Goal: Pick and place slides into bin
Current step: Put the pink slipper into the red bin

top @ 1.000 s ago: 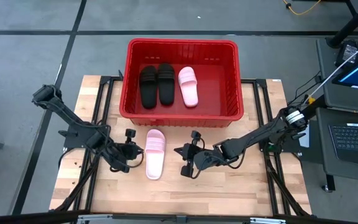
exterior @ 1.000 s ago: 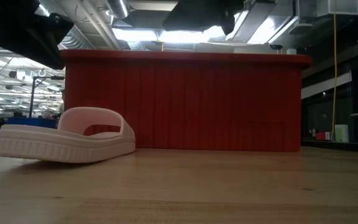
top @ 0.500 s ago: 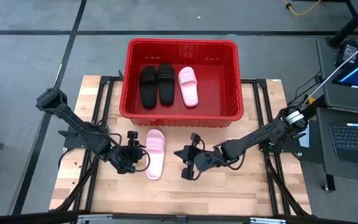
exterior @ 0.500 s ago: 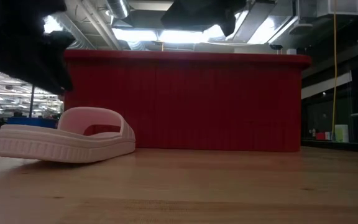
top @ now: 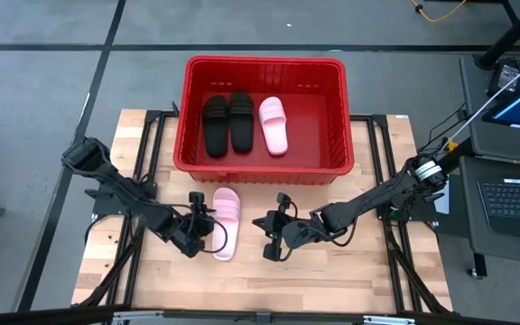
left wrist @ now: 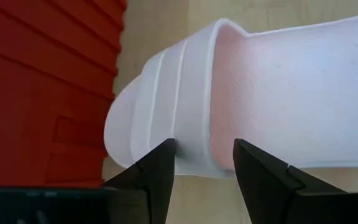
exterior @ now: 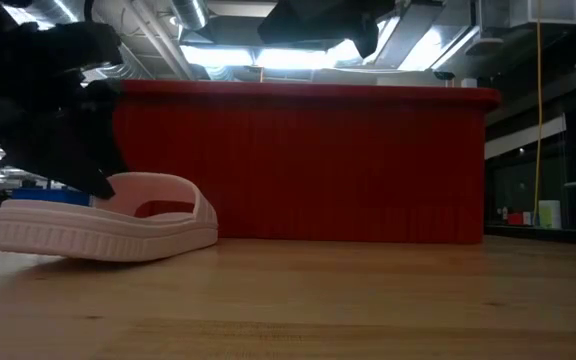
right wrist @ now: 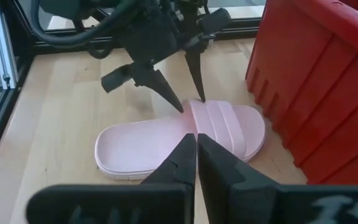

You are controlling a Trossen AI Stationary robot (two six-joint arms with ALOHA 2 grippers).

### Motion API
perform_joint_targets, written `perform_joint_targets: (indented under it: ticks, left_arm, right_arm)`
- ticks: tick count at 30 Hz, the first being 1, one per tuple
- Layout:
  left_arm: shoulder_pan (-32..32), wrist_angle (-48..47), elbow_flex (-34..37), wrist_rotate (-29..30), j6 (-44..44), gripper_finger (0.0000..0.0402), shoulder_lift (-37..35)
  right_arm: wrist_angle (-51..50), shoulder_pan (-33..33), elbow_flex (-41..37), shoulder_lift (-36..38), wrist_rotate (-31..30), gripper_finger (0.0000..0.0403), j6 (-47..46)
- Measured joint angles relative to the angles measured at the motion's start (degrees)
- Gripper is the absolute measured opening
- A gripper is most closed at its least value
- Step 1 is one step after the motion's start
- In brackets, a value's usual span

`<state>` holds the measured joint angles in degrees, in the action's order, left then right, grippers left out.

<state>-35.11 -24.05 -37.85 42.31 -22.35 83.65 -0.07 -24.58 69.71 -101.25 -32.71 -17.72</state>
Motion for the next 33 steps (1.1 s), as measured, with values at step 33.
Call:
perform_joint_targets:
  ticks: [33]
  left_arm:
    - [-0.3, 0.0, -4.7, 7.9, -5.0, 0.0005, 0.6]
  right_arm:
    - [-0.1, 0.0, 0.0, 0.0, 0.0, 0.0019, -4.3]
